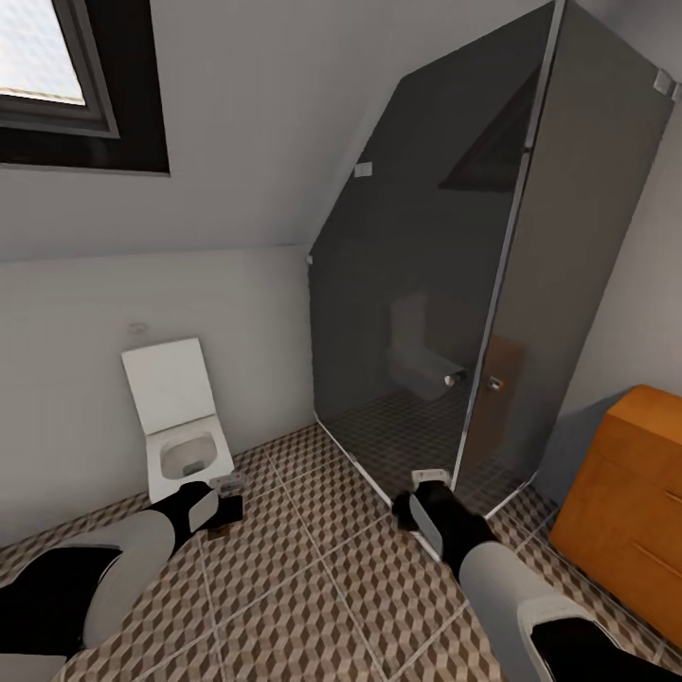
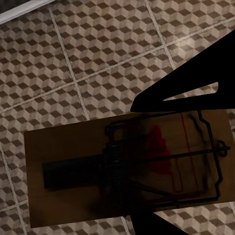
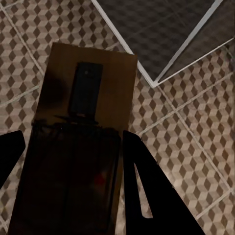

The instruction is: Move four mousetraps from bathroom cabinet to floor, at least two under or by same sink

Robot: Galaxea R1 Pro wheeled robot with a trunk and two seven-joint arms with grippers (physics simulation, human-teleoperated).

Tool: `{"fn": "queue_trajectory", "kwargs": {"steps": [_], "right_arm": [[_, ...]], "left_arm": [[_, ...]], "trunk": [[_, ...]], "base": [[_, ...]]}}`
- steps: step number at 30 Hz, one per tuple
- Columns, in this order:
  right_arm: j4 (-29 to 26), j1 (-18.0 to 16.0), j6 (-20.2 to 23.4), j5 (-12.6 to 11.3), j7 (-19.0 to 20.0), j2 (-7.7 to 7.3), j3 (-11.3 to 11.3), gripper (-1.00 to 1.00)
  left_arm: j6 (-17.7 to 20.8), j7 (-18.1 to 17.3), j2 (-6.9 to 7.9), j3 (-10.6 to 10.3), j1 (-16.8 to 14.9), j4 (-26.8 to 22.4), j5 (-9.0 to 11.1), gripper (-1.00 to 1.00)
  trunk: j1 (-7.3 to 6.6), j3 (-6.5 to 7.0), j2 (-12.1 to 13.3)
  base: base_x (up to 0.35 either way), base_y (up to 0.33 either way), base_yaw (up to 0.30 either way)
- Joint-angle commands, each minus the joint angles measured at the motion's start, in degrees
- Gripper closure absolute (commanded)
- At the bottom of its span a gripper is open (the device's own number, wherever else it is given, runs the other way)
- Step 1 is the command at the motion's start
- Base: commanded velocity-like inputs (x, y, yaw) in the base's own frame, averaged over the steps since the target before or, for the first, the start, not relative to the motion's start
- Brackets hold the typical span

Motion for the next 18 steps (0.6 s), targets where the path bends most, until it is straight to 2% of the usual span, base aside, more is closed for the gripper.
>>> {"fn": "queue_trajectory", "kwargs": {"steps": [1,8,18], "right_arm": [[-0.93,-0.04,0.66,-0.42,-0.51,0.08,0.53,1.0],[-2.34,-0.04,0.91,-0.37,-0.52,0.28,0.69,1.0],[-2.07,-0.04,1.03,-0.63,-0.43,0.37,0.73,1.0]], "left_arm": [[0.23,0.1,0.0,-0.39,-0.06,-0.02,0.56,1.0],[0.23,0.14,0.0,-0.39,-0.06,-0.02,0.55,1.0],[0.23,0.13,0.0,-0.4,-0.06,-0.04,0.63,1.0]], "trunk": [[0.03,-0.13,-0.12],[0.03,-0.13,-0.12],[0.03,-0.13,-0.12]], "base": [[0.0,0.0,0.0],[0.0,0.0,0.026],[0.0,0.0,0.26]]}}
